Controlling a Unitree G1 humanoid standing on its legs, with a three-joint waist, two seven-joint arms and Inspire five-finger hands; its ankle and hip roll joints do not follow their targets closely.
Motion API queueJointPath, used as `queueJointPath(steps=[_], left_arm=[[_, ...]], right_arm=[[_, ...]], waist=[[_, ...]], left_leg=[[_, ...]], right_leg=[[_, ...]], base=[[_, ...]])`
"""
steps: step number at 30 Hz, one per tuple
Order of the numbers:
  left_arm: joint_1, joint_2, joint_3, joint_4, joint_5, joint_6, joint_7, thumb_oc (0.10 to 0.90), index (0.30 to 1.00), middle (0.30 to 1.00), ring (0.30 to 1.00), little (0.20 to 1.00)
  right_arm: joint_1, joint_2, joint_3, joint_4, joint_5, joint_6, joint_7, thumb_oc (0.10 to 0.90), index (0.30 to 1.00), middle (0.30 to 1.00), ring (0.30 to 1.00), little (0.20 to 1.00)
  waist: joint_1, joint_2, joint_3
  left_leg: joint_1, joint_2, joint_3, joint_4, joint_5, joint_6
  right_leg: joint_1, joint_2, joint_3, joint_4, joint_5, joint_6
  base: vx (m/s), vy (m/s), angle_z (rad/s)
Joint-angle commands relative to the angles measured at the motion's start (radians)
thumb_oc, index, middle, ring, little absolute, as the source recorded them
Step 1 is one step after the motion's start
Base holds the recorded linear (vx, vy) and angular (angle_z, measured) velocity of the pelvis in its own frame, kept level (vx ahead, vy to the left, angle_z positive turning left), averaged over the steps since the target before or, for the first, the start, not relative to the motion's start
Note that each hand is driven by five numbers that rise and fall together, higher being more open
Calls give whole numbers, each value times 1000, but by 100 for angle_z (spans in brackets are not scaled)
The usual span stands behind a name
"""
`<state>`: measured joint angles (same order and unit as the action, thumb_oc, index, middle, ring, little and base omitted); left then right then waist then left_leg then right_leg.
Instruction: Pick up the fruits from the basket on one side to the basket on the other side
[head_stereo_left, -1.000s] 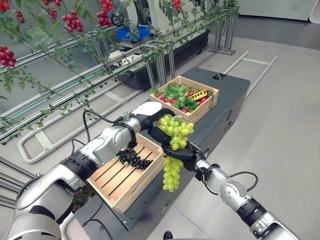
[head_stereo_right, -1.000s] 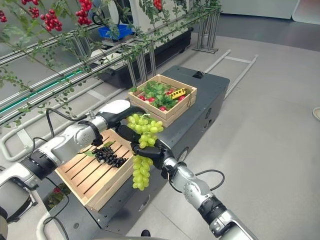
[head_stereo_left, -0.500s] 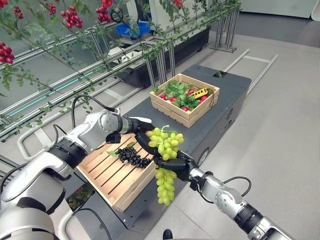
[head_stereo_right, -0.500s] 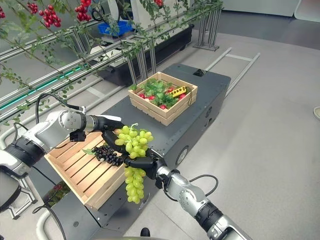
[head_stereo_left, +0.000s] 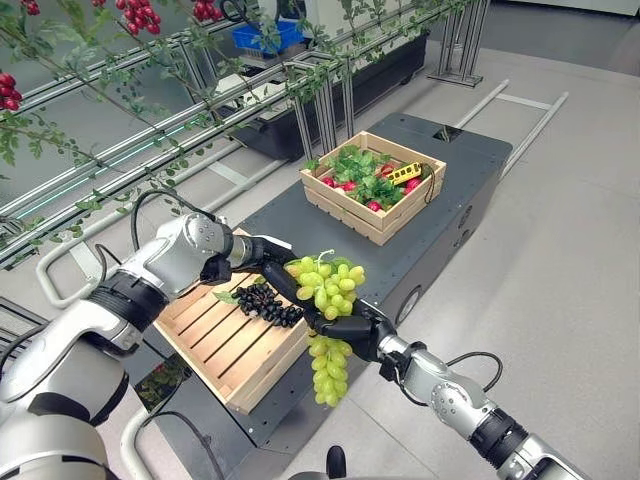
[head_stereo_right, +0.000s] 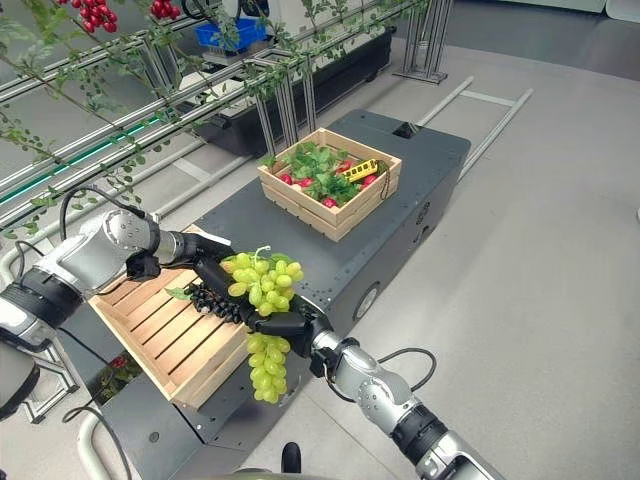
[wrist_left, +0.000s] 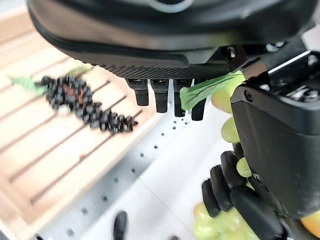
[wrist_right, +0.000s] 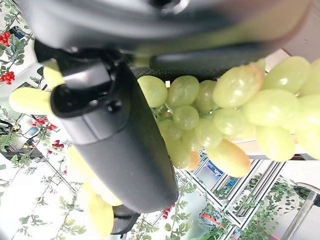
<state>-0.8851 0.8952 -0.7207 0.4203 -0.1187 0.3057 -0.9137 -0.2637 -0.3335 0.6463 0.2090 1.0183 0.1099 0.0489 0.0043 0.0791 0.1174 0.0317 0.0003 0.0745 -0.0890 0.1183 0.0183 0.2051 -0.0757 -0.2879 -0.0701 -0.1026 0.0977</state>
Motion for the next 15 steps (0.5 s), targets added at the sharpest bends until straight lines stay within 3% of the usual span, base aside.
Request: queueJointPath(steps=[1, 6, 9, 15], left_arm=[[12, 250, 138, 143, -96, 47, 40, 800, 900, 900, 900, 900], [77, 193, 236, 138, -281, 67, 47, 800, 900, 900, 900, 900], [89, 145, 276, 176, -420, 45, 31, 800, 900, 900, 900, 900], [81, 85, 302, 262, -484, 0, 22, 800, 900, 900, 900, 900]], right_arm=[[12, -90, -209, -116, 8, -169, -9, 400, 300, 300, 300, 300], [25, -78, -216, -98, -10, -177, 13, 400, 300, 300, 300, 300], [17, -70, -206, -81, -10, -183, 20, 400, 300, 300, 300, 300], [8, -55, -193, -41, -19, -195, 40, 400, 300, 300, 300, 300]], waist=[[10, -9, -47], [10, -9, -49], [7, -9, -52], [-3, -7, -56]], left_leg=[[51, 23, -25, 2, -81, -46], [50, 24, -24, 2, -80, -48], [51, 25, -21, 2, -80, -51], [53, 25, -12, 2, -83, -53]], right_leg=[[-32, -1, -11, -2, 78, -46], [-33, -3, -13, 0, 77, -49], [-33, -5, -15, 1, 76, -51], [-35, -6, -9, 4, 72, -56]], base=[[0, 0, 0], [0, 0, 0], [0, 0, 0], [0, 0, 0]])
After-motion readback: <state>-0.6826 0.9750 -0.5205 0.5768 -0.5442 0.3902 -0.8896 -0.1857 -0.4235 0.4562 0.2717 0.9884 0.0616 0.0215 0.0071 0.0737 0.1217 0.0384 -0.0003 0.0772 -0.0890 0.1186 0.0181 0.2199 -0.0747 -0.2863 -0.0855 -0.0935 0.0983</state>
